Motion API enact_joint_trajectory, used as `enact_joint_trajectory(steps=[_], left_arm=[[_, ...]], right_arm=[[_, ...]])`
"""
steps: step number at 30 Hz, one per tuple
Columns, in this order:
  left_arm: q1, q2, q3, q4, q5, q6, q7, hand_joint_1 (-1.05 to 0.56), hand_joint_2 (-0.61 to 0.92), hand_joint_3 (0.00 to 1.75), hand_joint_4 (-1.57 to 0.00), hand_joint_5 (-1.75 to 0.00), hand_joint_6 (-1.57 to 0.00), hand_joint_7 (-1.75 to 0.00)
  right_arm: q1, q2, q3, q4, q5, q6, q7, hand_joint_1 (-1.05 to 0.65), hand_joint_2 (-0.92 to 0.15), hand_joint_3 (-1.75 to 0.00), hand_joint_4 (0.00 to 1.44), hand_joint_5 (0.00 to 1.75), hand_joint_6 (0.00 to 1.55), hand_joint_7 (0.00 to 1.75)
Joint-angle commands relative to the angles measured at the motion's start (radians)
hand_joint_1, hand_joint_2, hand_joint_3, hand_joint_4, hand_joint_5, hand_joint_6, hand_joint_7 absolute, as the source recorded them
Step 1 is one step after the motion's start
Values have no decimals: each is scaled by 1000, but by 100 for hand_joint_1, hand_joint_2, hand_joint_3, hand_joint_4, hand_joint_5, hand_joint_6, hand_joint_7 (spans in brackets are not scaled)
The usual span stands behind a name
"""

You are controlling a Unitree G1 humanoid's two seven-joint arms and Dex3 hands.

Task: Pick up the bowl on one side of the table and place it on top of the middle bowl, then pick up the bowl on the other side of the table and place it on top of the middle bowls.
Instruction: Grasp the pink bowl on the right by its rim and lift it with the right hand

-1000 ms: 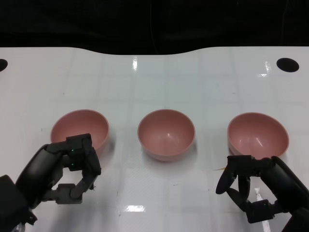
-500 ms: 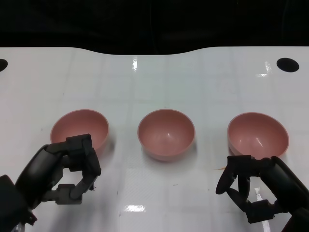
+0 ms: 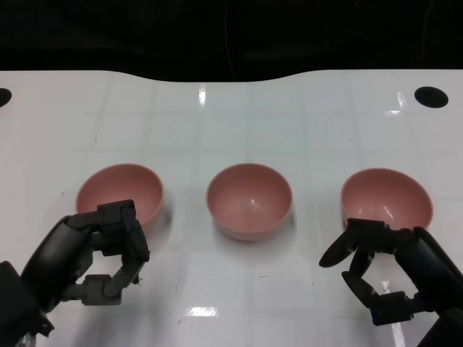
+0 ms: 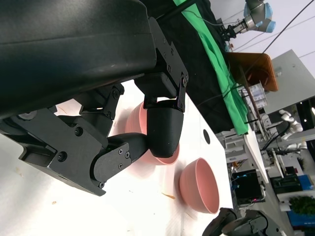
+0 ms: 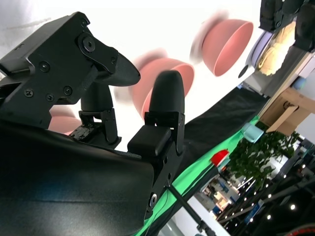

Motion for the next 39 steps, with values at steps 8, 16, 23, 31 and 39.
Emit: enact_joint_trajectory(steps=[8,16,23,31,39], left_arm=[[-2,20,10,-12,-7,-1,-10,-15,50,102,-73,-175,-65,-163],[2,29,11,-24,0,12,-3,-13,50,105,-73,-175,-66,-162],[13,27,9,-36,-5,31,-4,-16,53,98,-73,-175,-68,-156],[11,16,3,-25,22,3,11,-18,54,93,-74,-175,-69,-155],[3,7,4,-14,20,-9,8,-15,57,96,-75,-175,-69,-158]], right_arm=[[8,-22,-47,-45,-107,36,-92,-22,-75,-35,43,100,50,59],[-11,-47,-57,-63,-191,84,-142,-32,-86,-10,29,91,42,45],[0,-65,-62,-155,-288,206,-148,-41,-83,-3,11,82,29,35],[12,-73,-50,-226,-377,319,-154,-47,-80,0,3,77,23,26],[-6,-84,-18,-256,-492,423,-150,-51,-81,0,0,75,21,21]])
